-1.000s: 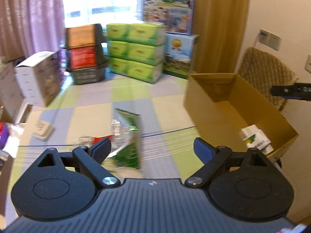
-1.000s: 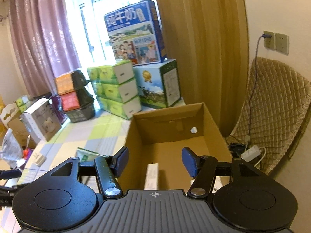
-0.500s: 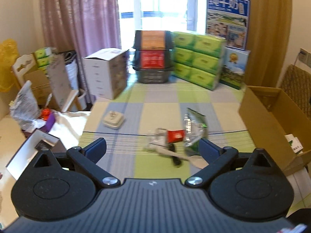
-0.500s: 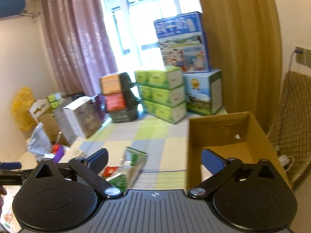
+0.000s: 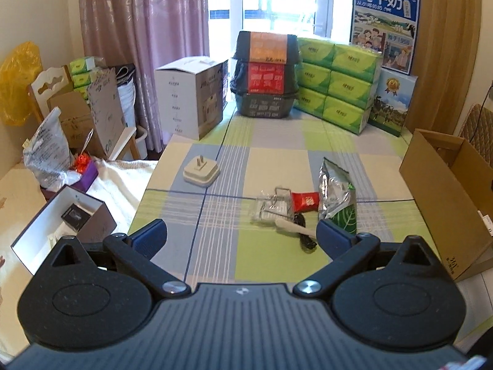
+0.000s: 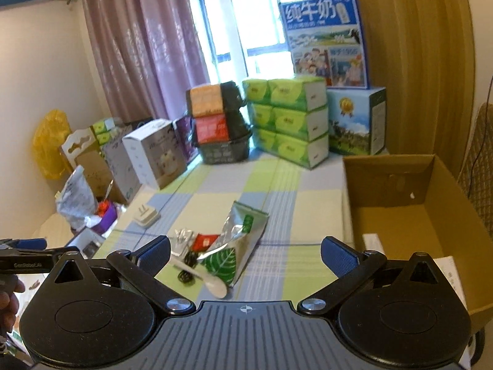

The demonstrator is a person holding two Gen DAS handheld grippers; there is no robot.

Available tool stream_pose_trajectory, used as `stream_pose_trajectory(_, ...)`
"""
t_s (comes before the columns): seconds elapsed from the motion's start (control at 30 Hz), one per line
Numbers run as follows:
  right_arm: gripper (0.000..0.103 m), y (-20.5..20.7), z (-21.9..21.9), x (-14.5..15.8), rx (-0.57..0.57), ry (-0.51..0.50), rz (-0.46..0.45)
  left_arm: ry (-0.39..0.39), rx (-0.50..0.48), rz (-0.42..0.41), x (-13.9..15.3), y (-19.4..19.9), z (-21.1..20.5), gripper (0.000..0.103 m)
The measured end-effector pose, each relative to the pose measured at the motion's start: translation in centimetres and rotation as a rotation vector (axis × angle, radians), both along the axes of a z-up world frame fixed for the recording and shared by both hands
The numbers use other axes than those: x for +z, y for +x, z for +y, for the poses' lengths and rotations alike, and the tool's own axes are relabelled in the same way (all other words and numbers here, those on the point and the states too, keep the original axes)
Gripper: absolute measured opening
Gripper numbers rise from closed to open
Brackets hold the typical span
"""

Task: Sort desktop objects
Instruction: 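Move both open tools back over the remaining table items, then lower the right tool onto the white plastic spoon while the left moves toward the black cable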

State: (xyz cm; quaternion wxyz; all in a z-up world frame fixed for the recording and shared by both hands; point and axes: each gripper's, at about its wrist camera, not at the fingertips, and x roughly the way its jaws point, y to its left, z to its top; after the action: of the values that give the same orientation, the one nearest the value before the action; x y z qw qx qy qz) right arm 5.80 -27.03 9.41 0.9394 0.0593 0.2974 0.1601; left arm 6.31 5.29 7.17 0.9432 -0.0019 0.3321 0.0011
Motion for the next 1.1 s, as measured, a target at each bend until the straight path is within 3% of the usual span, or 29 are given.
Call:
stream_pose_trajectory(0.37, 0.101, 3.2, 3.9, -5.8, 0.028, -0.001, 0.083, 0.03, 0.003, 0.015, -4.4, 2.3, 0.7, 0.101)
stream_pose_trajectory(0.83, 0.101, 9.2, 6.2, -13.3, -0.036, 0.01, 0.171, -0.015, -0.039, 0.059, -9.5, 7.4, 1.2, 0.101)
stream_pose_trajectory(0.97, 0.101, 10.5, 7.3, -15.0, 0.035, -0.043, 0.203, 0.022, -0.06, 0.063, -10.2, 8.6, 1.1, 0.101)
stream_pose_trajectory(1.07, 0.099, 10.8, 8.3, -15.4, 0.127, -0.129, 0.156, 0.018, -0.057, 0.076, -10.6, 9.5, 1.4, 0.101)
stream_pose_trajectory(1.1, 0.093, 10.9, 8.6, -15.7, 0.146, -0.15, 0.155, 0.011, -0.056, 0.08, -10.6, 9.9, 1.4, 0.101)
